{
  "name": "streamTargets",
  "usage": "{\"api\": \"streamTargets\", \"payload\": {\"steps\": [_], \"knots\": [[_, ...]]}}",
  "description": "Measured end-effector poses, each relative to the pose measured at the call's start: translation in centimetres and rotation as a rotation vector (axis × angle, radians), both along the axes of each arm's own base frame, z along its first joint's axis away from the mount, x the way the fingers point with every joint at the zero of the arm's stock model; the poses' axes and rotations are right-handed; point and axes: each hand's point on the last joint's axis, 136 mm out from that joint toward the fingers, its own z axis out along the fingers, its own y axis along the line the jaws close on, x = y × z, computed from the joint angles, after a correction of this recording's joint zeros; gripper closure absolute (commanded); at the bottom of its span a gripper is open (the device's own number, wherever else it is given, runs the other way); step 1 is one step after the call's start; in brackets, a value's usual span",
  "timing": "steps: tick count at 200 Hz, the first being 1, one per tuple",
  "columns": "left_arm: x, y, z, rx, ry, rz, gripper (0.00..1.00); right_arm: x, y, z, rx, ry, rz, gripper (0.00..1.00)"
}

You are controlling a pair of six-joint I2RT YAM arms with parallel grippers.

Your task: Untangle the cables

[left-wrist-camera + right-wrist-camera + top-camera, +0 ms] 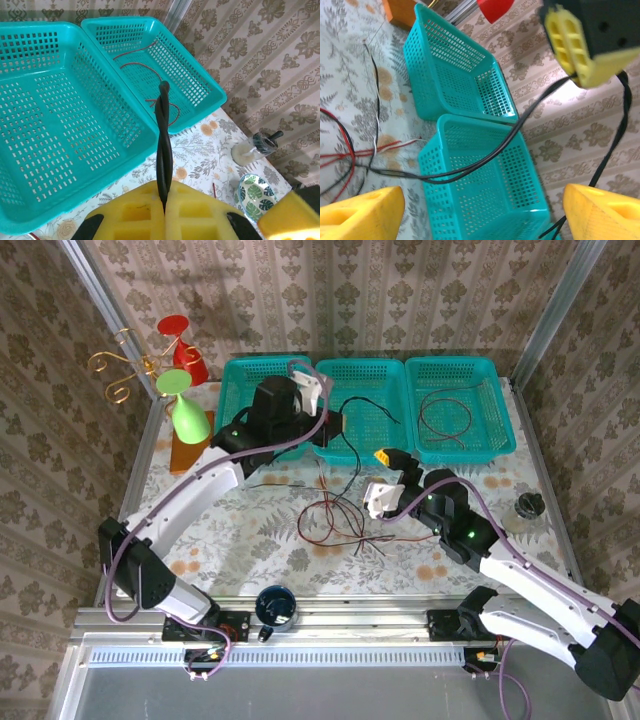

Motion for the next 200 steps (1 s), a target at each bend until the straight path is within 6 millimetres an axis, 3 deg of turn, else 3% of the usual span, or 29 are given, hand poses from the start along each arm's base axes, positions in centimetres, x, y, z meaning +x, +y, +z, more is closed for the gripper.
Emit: {"api": "streamTargets", "payload": {"steps": [18,40,60,83,118,138,160,200], "knots": [[0.3,-0.3,2.2,-0.016,-0.018,-0.001,1.00,-0.2,0.6,-1.0,-0.099,-0.077,0.033,0.12],[0.2,-0.3,5.5,-0.047,-0.052,-0.005,1.00,0.4,1.0,-4.0,-0.291,-0.156,0.074,0.13],[-0.1,-0.2,6.8,-0.059,-0.063,-0.012,1.00,0.9,1.1,-5.6,-0.415,-0.193,0.098,0.13],[-0.4,-0.1,6.0,-0.039,-0.036,-0.017,1.00,1.4,1.5,-5.1,-0.468,-0.246,0.111,0.13],[-0.7,0.0,4.8,-0.014,0.001,-0.025,1.00,1.9,3.2,-1.5,-0.476,-0.352,0.130,0.13],[-0.8,-0.1,4.7,-0.015,0.009,-0.030,1.00,2.5,4.1,-0.4,-0.511,-0.393,0.146,0.13],[-0.9,-0.2,4.4,-0.017,0.021,-0.034,1.00,3.7,5.0,-1.0,-0.579,-0.397,0.168,0.13],[-0.9,-0.2,3.3,-0.005,0.046,-0.031,1.00,5.6,5.6,-4.0,-0.685,-0.344,0.196,0.12]]}}
